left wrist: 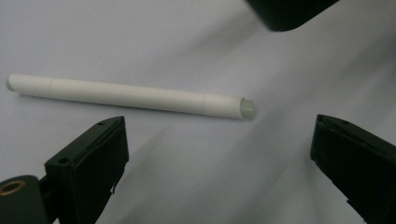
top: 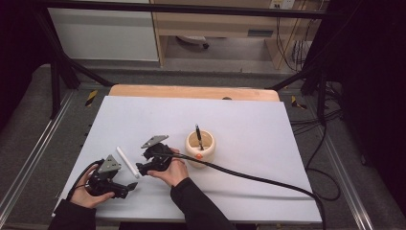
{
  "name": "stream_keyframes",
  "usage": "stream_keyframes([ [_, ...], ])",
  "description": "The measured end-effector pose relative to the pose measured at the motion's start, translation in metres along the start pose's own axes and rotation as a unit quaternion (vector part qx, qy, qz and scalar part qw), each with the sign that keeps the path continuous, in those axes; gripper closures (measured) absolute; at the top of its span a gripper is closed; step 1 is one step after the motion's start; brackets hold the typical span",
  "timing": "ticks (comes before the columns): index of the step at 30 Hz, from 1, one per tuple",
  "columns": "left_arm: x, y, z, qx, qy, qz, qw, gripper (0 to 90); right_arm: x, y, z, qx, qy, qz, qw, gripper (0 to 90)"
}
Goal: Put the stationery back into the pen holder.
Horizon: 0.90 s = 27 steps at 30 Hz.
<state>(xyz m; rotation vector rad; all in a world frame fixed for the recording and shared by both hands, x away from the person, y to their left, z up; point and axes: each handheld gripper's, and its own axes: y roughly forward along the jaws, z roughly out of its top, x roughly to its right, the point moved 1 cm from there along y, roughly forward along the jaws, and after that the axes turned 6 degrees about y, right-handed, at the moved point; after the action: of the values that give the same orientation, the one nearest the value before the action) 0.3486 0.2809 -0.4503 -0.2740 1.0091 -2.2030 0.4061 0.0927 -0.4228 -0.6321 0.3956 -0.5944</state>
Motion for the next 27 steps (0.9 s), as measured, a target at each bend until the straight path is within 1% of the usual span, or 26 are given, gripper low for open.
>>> stream_keyframes([
  [2,-0.001,0.000,0.000,0.002,-0.003,0.000,1.0000,4.6,-0.001,0.009,0.002,-0.002,-0.005,0.003,1.0000,34.9],
  [5,-0.001,0.000,0.000,0.002,-0.003,0.001,1.0000,4.7,-0.002,0.022,0.004,-0.003,0.002,0.010,0.9999,40.5],
  [6,-0.001,0.000,0.000,0.002,-0.003,0.001,1.0000,4.6,-0.003,0.025,0.005,-0.007,0.005,0.012,0.9999,41.5],
  [8,-0.001,-0.001,0.000,0.002,-0.002,0.001,1.0000,4.6,-0.005,0.031,0.005,-0.005,0.006,0.017,0.9998,43.4],
  [9,-0.001,-0.001,0.000,0.003,-0.002,0.001,1.0000,4.7,-0.006,0.033,0.005,-0.005,0.010,0.015,0.9998,45.8],
  [11,0.000,-0.001,0.000,0.003,-0.001,0.001,1.0000,4.6,-0.007,0.038,0.006,-0.011,0.007,0.017,0.9998,48.8],
  [13,0.000,-0.001,0.000,0.003,-0.002,0.000,1.0000,4.7,-0.010,0.042,0.007,-0.014,0.003,0.018,0.9997,51.5],
  [15,0.000,-0.001,0.000,0.003,-0.002,0.000,1.0000,4.6,-0.013,0.046,0.008,-0.012,0.006,0.027,0.9995,54.5],
  [19,0.000,0.000,0.000,0.002,-0.001,0.000,1.0000,4.7,-0.017,0.054,0.008,-0.026,0.000,0.029,0.9992,58.1],
  [20,0.000,0.000,0.000,0.002,-0.001,-0.001,1.0000,4.7,-0.018,0.055,0.008,-0.029,0.003,0.030,0.9991,58.8],
  [21,0.000,0.000,0.000,0.002,-0.001,-0.001,1.0000,4.7,-0.018,0.057,0.008,-0.028,-0.001,0.032,0.9991,60.2],
  [23,0.000,0.000,0.000,0.002,-0.001,-0.001,1.0000,4.7,-0.019,0.059,0.007,-0.029,0.003,0.032,0.9990,62.3],
  [27,-0.001,0.000,0.000,0.002,-0.002,-0.001,1.0000,4.7,-0.019,0.061,0.007,-0.036,0.001,0.034,0.9988,67.1],
])
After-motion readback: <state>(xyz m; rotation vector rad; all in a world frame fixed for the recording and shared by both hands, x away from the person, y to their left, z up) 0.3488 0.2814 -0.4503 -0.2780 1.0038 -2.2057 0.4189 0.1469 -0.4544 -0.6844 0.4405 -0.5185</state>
